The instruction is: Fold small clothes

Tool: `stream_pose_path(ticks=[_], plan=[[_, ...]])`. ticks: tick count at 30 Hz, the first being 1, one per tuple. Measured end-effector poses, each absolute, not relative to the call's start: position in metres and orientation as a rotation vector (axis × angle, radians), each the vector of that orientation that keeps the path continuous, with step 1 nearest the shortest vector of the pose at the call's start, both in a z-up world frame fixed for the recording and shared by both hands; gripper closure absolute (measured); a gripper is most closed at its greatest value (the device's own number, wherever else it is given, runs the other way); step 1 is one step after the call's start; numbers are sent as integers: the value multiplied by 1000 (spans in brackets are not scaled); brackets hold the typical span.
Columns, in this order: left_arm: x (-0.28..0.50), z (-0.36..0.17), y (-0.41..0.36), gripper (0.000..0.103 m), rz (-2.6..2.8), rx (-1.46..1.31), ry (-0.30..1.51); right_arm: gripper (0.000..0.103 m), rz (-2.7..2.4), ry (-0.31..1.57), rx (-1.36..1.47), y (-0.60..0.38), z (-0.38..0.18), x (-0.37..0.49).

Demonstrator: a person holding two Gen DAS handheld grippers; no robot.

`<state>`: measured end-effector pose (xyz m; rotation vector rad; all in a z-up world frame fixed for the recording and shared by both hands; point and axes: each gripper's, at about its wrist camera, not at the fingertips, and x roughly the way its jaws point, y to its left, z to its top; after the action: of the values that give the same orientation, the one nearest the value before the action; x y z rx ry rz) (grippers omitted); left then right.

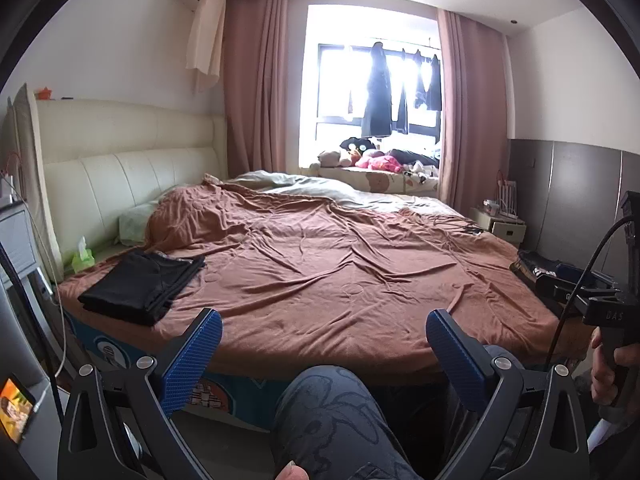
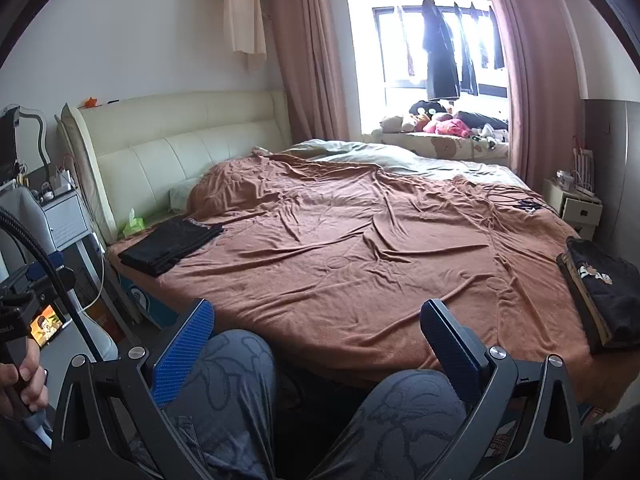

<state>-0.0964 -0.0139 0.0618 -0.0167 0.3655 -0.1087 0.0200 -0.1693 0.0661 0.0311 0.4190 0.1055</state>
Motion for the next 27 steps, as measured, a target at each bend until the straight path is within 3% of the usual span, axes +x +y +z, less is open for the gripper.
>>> stream_pose_path(ticks=[27], plan=[[-105,48,-26,0,-134,-33,382,0,70,411,27,-175,54,7]])
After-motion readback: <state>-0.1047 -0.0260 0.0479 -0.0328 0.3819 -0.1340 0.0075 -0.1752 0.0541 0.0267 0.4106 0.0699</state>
